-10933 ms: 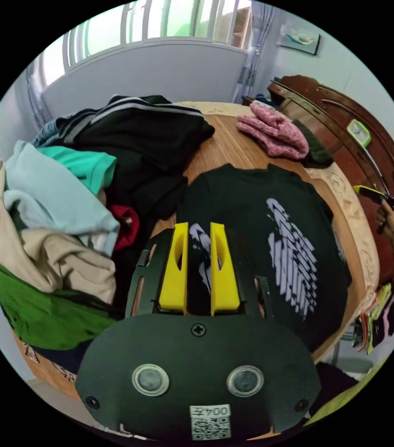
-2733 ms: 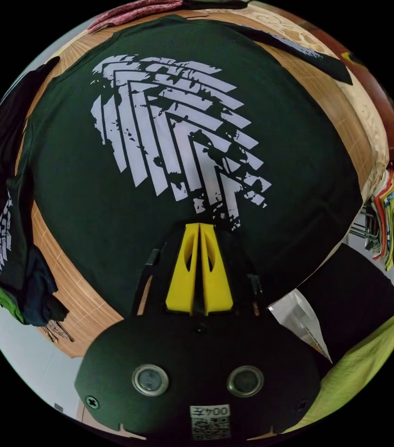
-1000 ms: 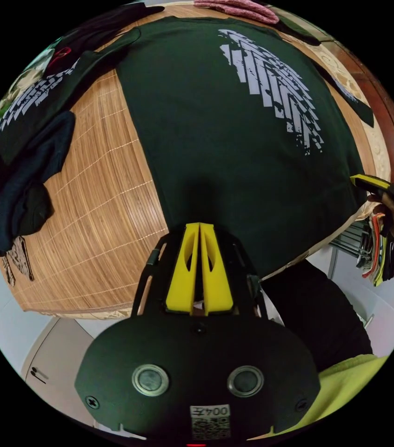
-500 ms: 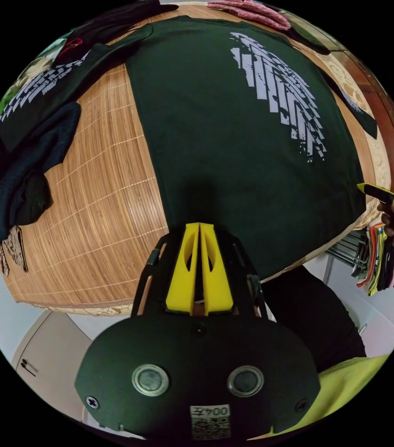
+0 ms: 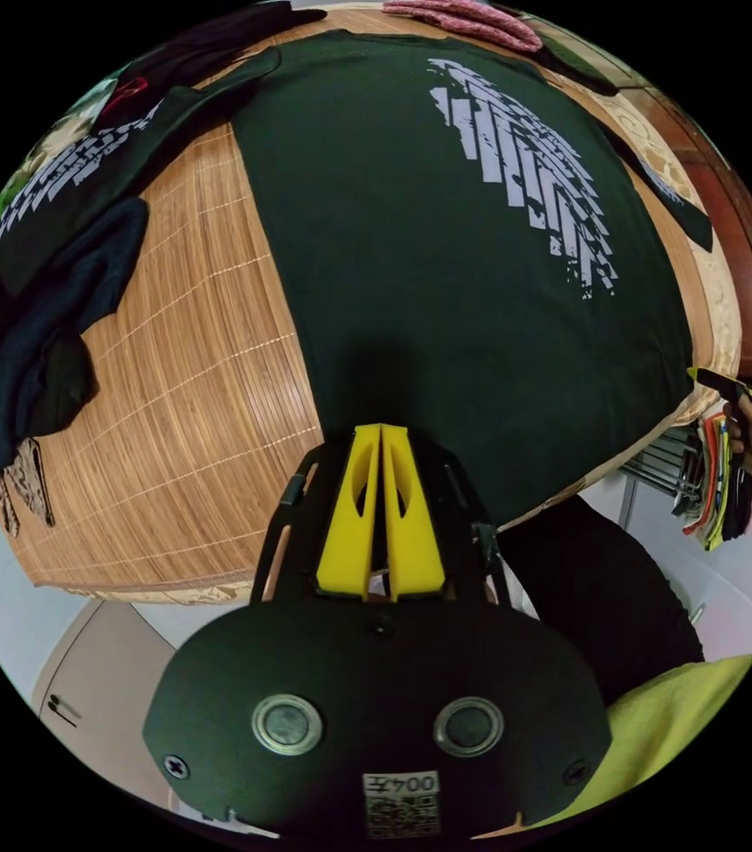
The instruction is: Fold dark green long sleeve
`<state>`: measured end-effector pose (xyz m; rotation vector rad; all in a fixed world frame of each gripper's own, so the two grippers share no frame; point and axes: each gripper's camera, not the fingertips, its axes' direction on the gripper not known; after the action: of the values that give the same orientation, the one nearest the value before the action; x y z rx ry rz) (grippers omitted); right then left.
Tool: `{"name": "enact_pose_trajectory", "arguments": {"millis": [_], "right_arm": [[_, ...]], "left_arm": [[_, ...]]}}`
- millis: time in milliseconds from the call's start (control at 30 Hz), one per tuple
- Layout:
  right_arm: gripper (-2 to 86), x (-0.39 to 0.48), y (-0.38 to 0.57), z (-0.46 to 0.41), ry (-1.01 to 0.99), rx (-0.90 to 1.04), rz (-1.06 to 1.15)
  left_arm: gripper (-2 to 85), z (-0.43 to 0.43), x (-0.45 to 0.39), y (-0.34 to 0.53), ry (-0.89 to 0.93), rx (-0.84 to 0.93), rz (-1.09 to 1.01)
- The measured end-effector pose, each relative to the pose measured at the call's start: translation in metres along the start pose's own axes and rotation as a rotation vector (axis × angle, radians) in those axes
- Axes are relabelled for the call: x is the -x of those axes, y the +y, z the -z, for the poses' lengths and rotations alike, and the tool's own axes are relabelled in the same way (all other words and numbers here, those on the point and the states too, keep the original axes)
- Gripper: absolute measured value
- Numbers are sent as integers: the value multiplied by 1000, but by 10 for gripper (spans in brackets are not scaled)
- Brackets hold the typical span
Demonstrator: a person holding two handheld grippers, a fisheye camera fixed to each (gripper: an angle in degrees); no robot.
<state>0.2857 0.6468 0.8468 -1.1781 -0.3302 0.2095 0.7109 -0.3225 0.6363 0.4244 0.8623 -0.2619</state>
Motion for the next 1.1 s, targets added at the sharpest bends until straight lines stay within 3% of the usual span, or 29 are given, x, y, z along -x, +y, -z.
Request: {"name": "enact_pose_trajectory", "arguments": {"millis": [267,333,467,633,867,1100], "right_arm": [[54,-50,19,-8,-97,-12,-38],[73,-61,22,-8,-115,-21,-42],[129,-89,23,-13,-277,-35,-86],[120,-95,22,-28,-229,11,-58],[50,-108,24,-43,-145,50,-63],[51,-135,42,-59,-161,38,-101]], "left_arm": [[3,9,35,28,60,-31,41],[7,25,59,43,129,-106,46],[22,21,92,72,248,-79,31],[54,-3,104,97,401,-50,65],[36,-14,81,81,312,2,80],[20,-11,71,75,236,39,68]]}}
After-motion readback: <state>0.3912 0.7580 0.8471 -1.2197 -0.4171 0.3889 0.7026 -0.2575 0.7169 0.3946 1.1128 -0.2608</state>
